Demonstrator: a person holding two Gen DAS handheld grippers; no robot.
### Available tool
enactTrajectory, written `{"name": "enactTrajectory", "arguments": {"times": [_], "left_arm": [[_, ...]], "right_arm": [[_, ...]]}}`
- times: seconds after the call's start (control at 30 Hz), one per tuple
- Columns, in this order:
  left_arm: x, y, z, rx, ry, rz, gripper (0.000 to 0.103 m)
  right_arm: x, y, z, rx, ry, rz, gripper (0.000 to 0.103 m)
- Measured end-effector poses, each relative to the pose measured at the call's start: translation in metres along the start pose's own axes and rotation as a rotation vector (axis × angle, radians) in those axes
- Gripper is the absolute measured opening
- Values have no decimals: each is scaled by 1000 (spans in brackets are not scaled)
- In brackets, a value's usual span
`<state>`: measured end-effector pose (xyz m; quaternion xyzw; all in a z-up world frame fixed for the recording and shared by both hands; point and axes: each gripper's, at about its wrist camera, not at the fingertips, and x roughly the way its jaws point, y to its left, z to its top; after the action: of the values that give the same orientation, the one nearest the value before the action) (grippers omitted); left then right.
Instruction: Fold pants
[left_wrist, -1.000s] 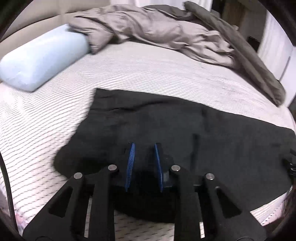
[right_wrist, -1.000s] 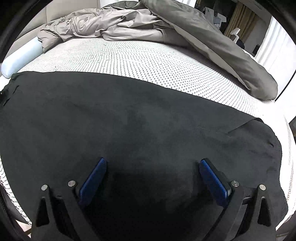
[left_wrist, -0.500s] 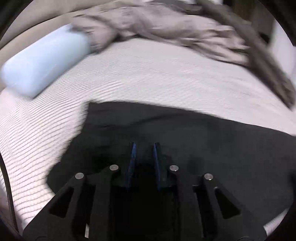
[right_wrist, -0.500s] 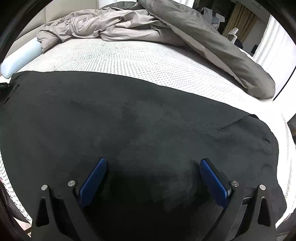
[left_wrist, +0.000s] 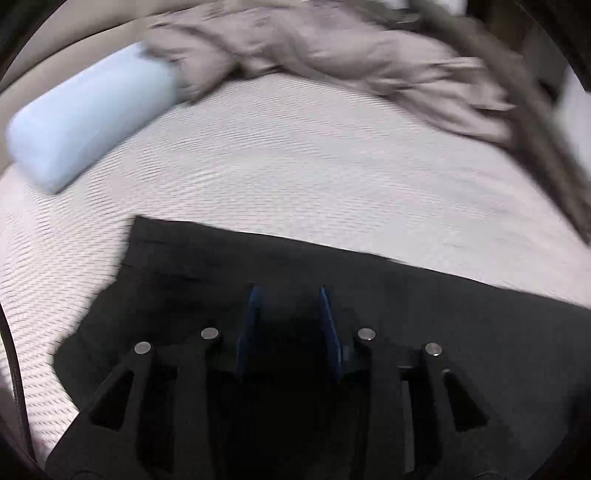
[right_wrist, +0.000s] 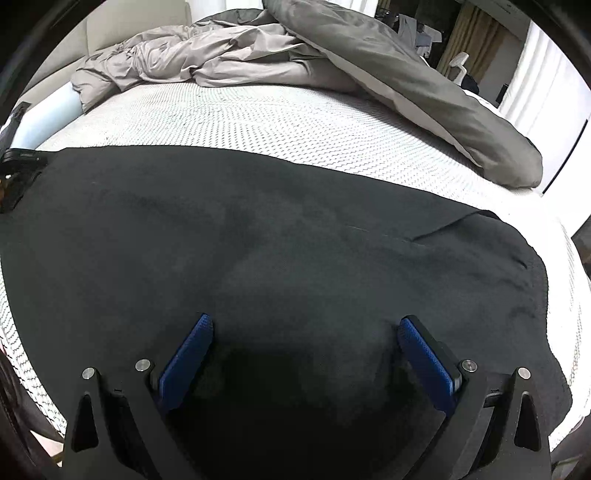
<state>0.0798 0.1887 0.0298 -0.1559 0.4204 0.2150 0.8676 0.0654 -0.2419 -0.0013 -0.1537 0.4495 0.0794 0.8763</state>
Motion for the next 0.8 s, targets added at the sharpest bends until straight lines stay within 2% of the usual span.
{"name": "enactTrajectory", "arguments": {"times": [0.03, 0.13, 0.17, 0.23, 0.3, 0.37, 0.47, 0.5, 0.57, 0.63, 0.67, 0.73, 0.77, 0.8], "left_arm": [[-9, -13, -8, 34, -7, -36, 30], [-8, -77, -29, 232, 17, -114, 33], [-2, -96, -36, 283, 42, -116, 33], [15, -122, -43, 351, 70, -61, 33], [23, -128, -42, 359, 72, -24, 33], [27, -121, -34, 307, 84, -33, 33], [31, -102, -23, 296, 50, 102, 34], [28, -99, -23, 300, 47, 103, 34], [10, -94, -30, 294, 53, 27, 34], [-11, -96, -41, 308, 36, -91, 35], [-20, -98, -51, 325, 24, -136, 43], [-25, -110, -73, 385, 40, -168, 52], [-18, -116, -82, 438, 79, -164, 52], [-14, -116, -86, 466, 85, -152, 53]], "right_arm": [[-1, 0, -1, -2, -2, 0, 102], [-3, 3, 0, -9, -6, 2, 102], [-2, 6, 0, -14, -6, 3, 102], [-2, 9, 0, -20, -2, 1, 102], [-3, 11, -1, -24, -3, 0, 102], [-4, 9, -3, -18, -2, 4, 102], [-4, 4, -7, -4, 3, 9, 102], [-5, 3, -8, 1, 3, 11, 102], [-8, 2, -9, 3, -2, 6, 102], [-11, 3, -9, -5, -9, 1, 102], [-12, 4, -8, -9, -11, 1, 102], [-13, 7, -8, -14, -14, 6, 102], [-12, 8, -7, -15, -14, 9, 102], [-12, 10, -7, -19, -12, 13, 102]]}}
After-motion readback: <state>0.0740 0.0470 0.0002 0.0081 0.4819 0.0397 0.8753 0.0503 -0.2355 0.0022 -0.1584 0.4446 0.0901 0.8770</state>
